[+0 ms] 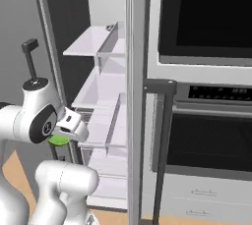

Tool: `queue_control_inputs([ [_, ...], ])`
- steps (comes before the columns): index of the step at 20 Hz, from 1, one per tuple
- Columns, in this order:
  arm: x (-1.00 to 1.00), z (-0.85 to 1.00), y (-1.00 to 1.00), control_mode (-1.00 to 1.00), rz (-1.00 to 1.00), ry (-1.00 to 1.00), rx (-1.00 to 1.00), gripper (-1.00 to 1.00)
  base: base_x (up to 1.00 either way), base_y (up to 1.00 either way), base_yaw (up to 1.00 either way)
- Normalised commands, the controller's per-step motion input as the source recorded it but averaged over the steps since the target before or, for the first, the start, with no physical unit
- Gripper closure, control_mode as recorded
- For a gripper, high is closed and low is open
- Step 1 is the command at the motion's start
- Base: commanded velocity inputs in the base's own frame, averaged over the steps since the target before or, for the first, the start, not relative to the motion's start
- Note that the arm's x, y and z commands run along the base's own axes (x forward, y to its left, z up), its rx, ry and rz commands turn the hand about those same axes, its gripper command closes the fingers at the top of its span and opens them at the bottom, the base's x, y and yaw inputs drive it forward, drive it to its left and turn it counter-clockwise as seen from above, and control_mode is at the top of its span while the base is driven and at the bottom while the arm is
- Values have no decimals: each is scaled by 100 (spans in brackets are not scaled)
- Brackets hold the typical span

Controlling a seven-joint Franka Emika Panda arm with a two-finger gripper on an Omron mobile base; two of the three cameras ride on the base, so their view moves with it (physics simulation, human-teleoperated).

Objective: Grab a lemon wedge from the fridge and one ice cube from the ice bowl, and put them in the glass of lemonade.

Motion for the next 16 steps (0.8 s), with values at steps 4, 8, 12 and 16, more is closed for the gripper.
queue_control_inputs([
  [4, 0, 0, 0, 100, 0, 0, 0, 100, -100, -4, 0],
  [8, 0, 0, 0, 100, 0, 0, 0, 100, -100, -15, -12],
  [12, 0, 0, 0, 100, 0, 0, 0, 100, -88, -32, -46],
  [16, 0, 0, 0, 100, 0, 0, 0, 100, -9, -6, -90],
])
